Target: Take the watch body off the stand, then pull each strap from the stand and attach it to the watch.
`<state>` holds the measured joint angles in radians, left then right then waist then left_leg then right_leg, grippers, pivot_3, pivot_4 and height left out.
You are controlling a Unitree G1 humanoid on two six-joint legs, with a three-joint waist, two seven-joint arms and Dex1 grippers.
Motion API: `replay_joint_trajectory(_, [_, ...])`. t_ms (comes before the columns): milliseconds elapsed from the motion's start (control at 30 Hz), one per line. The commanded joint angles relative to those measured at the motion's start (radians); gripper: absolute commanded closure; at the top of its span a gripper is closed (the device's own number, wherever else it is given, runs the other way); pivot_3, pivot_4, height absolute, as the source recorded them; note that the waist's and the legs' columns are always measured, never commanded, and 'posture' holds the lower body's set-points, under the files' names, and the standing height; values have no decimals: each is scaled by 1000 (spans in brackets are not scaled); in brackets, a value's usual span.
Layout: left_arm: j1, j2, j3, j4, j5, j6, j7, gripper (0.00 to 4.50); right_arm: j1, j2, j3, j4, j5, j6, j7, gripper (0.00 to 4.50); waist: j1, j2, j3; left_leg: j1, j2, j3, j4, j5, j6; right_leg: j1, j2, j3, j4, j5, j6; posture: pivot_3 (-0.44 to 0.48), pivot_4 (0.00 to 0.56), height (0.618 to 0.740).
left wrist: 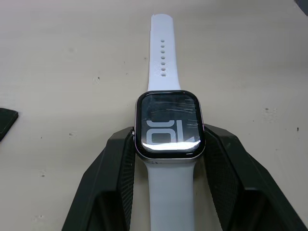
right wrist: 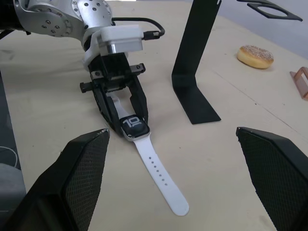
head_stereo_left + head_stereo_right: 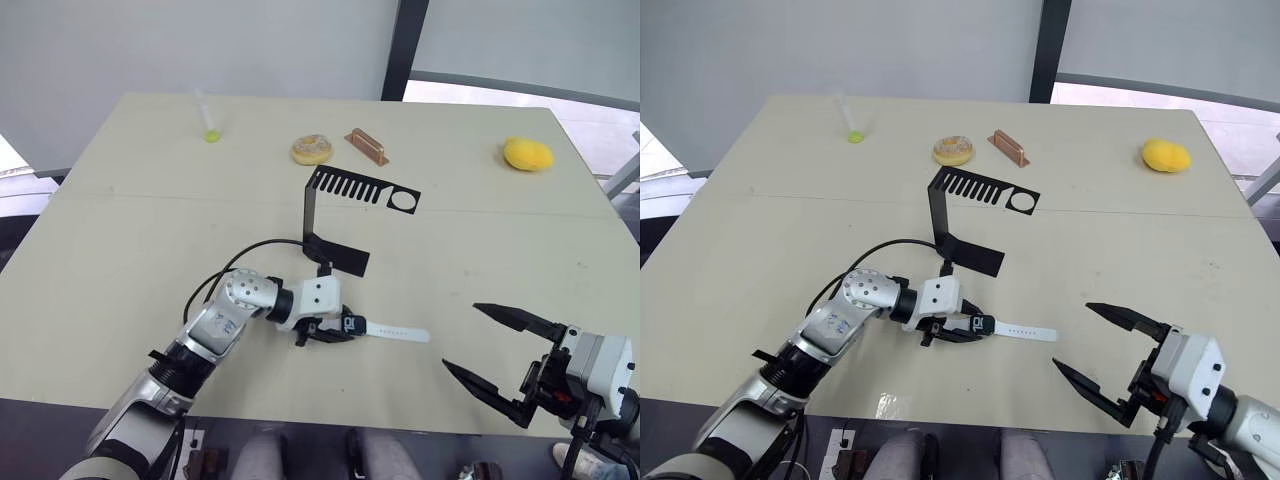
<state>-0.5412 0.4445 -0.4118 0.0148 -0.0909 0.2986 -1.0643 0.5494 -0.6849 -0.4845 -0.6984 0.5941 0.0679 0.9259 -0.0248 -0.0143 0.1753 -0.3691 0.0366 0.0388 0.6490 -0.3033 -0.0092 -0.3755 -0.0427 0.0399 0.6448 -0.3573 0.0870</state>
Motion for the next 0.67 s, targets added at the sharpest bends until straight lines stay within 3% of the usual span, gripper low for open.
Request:
replay_joint_trajectory(33, [38,7,99,-58,-93,-80,-26,910,-4,-23,-53,54,1,-37,65,0,0,0,0,0,0,0,0,0,0,0,0,0,0,0,0,0,150,740])
replay_joint_trajectory(100, [77,42,185,-87,-149,-139,-49,19,-4,-39,-90,88,11,-45,96,0,-2,0,0,0,0,0,0,0,0,0,0,0,0,0,0,0,150,740])
replay_joint_trajectory(200, [199,197,407,-132,-217,-99,-41,19,22,-76,-192,151,25,-58,175,0,-9,0,0,1,1,0,-1,0,0,0,0,0,0,0,0,0,150,740])
replay_joint_trajectory(300, [328,333,583,-114,-223,-210,-66,19,13,-125,-275,219,29,-57,232,0,-14,0,0,3,3,1,-3,0,-1,0,1,0,1,-1,-3,0,150,740])
replay_joint_trajectory(467, [416,407,740,-18,-160,-233,72,19,-139,-212,-276,401,-25,-114,270,0,1,0,0,3,-1,0,-2,-2,2,3,-6,-1,-2,0,0,0,150,740])
replay_joint_trajectory(667, [422,395,741,3,-179,-344,58,19,-194,-187,-210,407,-47,-121,256,0,8,0,0,0,-1,-3,-3,-3,1,-1,-6,-5,-2,0,-1,0,150,740])
